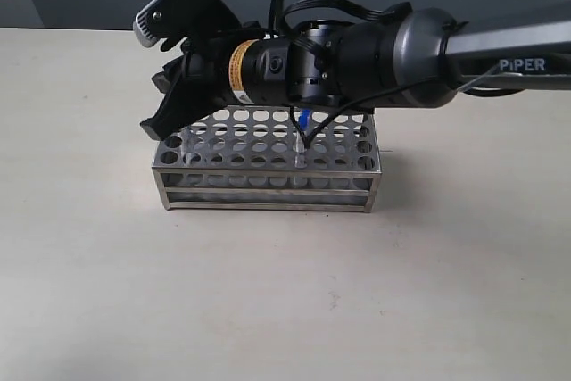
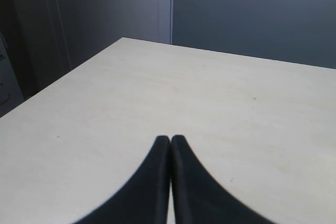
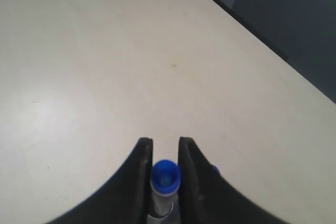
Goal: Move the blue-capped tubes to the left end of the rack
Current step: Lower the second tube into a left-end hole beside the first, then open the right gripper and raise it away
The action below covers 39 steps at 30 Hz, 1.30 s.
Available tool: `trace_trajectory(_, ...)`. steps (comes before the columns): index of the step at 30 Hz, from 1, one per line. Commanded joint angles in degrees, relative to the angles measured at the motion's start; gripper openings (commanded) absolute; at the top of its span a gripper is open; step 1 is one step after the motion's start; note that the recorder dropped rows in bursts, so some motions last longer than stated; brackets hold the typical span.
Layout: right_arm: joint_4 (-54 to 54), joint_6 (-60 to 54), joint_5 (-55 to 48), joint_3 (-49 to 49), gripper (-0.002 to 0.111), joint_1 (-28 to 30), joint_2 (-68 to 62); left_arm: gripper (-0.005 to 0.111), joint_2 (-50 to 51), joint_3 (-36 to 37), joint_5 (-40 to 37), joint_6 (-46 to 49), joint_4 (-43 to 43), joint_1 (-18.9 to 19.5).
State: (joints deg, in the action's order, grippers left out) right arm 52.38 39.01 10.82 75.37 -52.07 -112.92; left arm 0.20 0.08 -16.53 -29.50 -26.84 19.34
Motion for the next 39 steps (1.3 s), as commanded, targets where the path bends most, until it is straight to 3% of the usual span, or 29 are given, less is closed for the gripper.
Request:
trace_trajectory(1,0.29,0.18,-0.49,-0.25,-0.001,0.08,0.87,0.001,-0.2,-0.08,-0.19,-0.1,0.08,0.07)
trace_trajectory(14,0.07,0.18,1.91,-0.25,0.0,0.08,-4.16,0.001,-0.2,-0.08,-0.08,-0.1,0.08,0.07)
trace_trajectory(21,-0.01,0.18,1.46,-0.25,0.03,0.08,-4.57,0.001,-0.2,-0.08,-0.08,-0.1,0.08,0.07)
trace_trajectory(27,-0.01,0.18,0.9,-0.25,0.032,0.08,-2.7,0.001,-0.2,-0.08,-0.08,-0.1,0.08,0.07)
trace_trajectory(31,-0.01,-0.27,-5.48,-0.25,0.032,0.08,3.12,0.001,-0.2,-0.08,-0.08,-0.1,0.08,0.07)
trace_trajectory(34,-0.01,-1.33,-9.16,-1.03,0.032,1.99,8.21,0.001,-0.2,-0.08,-0.08,-0.1,0.08,0.07)
trace_trajectory(39,-4.05,-1.05,-1.43,-10.23,0.031,9.86,16.04,0.001,-0.2,-0.08,-0.08,-0.1,0.08,0.07)
